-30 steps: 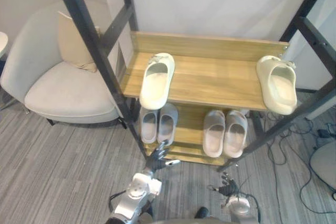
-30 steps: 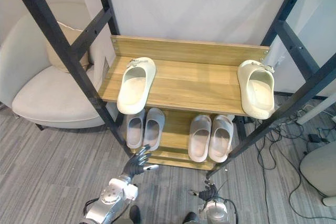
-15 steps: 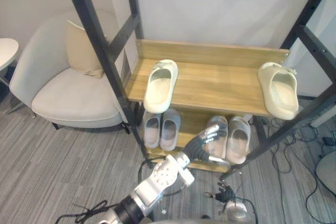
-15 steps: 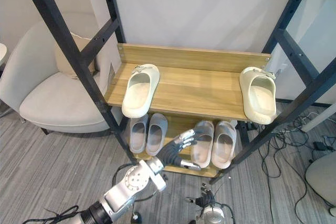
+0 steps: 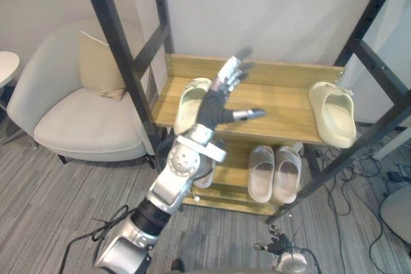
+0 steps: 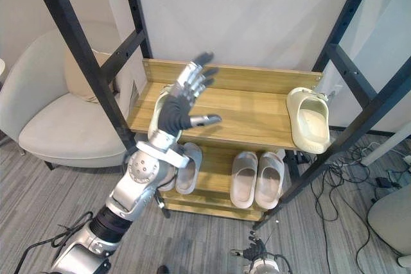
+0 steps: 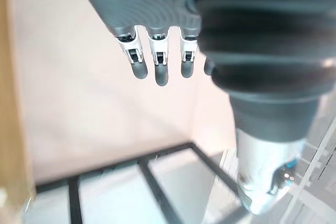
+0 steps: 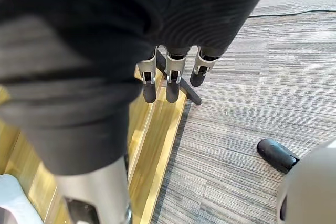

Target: Organize the slippers on the shoe rack

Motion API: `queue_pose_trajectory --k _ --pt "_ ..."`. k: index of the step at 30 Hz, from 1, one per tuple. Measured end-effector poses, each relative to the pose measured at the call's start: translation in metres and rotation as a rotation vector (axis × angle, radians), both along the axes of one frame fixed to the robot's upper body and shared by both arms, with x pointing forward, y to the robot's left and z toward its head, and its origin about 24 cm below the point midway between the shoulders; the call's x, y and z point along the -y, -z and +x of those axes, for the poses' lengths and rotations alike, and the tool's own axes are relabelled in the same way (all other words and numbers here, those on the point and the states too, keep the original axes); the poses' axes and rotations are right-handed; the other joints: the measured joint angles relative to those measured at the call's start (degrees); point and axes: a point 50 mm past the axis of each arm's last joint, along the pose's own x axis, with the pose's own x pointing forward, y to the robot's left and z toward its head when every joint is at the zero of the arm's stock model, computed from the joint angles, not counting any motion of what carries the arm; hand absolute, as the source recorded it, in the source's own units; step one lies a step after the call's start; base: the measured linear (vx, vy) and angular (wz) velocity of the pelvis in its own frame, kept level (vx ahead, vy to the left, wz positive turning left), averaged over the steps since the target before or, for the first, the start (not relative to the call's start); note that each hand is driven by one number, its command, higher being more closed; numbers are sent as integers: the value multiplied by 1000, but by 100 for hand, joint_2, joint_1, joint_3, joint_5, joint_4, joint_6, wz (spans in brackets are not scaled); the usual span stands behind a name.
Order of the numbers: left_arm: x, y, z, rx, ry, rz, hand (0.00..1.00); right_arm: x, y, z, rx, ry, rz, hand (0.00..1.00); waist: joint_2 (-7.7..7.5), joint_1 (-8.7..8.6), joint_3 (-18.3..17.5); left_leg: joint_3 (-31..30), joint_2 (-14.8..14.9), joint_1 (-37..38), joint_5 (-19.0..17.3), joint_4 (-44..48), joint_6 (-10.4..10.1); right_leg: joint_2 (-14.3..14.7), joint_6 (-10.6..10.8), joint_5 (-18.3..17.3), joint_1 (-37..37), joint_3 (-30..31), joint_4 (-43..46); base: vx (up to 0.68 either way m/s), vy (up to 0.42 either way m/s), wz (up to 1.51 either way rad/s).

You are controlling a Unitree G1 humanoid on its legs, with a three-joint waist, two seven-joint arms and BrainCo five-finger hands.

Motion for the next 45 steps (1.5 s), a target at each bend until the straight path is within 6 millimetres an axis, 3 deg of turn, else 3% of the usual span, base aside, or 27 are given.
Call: queue_pose_trajectory --k 6,8,13,18,22,32,33,38,45 --pt "-38 17 30 -86 -162 124 0 -1 0 0 -8 -10 14 0 -3 -22 0 2 -6 -2 1 0 -1 11 -71 -33 -19 16 -12 0 0 0" --pt "-61 26 40 -139 -255 168 0 -1 0 1 -6 -10 17 0 -11 -43 5 1 -11 -28 0 0 -2 13 -74 -32 -63 13 -39 0 0 0" --pt "-93 32 53 -197 -390 259 0 0 0 2 -4 -7 22 0 -83 -43 54 -3 -24 -112 0 2 -2 32 -104 -3 -110 22 -127 0 0 0" --pt "-104 33 60 -206 -445 339 0 0 -3 7 14 -2 26 0 -128 -76 91 40 -31 -129 -24 2 -29 52 -117 43 -165 148 -214 11 5 -10" --pt "-116 41 65 -255 -506 412 0 3 -2 5 13 22 28 0 -105 -122 119 33 -4 -131 -44 3 -56 78 -94 72 -198 256 -216 17 -4 -15" --pt "-127 38 76 -260 -580 601 0 2 -4 3 29 16 43 0 -43 -206 308 112 31 -118 -51 2 -66 108 -150 81 -243 360 -211 -16 5 -4" --pt "-127 39 76 -261 -587 625 100 2 -4 3 28 14 46 0 -28 -207 317 135 32 -120 -53 2 -68 109 -153 83 -288 394 -207 -38 19 -13" --pt "-126 43 82 -272 -596 715 100 2 -5 2 30 17 48 0 45 -217 364 137 35 -122 -52 2 -69 112 -155 84 -311 442 -203 -29 10 -2" --pt "-131 36 86 -263 -633 708 100 1 -7 2 45 20 52 0 72 -214 383 185 73 -182 -75 2 -121 144 -127 65 -450 583 -139 -27 5 -5"
